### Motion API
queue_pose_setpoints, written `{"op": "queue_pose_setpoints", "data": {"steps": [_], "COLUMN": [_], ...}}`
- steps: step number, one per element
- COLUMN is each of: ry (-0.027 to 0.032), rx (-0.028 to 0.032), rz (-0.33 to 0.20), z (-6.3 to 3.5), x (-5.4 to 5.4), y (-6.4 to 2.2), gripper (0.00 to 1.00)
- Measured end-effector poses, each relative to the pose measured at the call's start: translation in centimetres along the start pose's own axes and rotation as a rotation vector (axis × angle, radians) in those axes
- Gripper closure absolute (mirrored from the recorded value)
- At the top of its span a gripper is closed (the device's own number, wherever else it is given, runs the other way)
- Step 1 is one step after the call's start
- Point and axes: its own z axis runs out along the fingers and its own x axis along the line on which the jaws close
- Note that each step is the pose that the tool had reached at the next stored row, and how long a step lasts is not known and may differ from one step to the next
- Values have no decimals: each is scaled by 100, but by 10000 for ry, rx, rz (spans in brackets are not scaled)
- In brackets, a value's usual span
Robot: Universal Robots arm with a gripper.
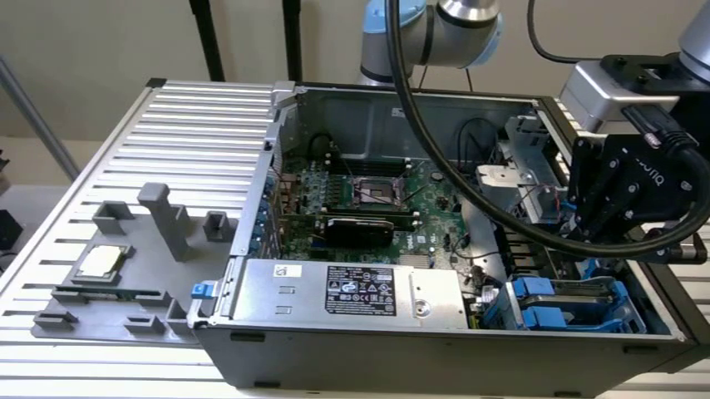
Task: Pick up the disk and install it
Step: 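Insert the first disk wire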
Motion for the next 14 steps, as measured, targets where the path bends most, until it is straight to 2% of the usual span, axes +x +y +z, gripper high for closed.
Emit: {"op": "queue_pose_setpoints", "data": {"steps": [5,14], "ry": [-54,-103], "rx": [1,4], "rz": [-2,-4], "z": [-50,-190], "x": [-3,-21], "y": [-87,-256], "gripper": [100,100]}}
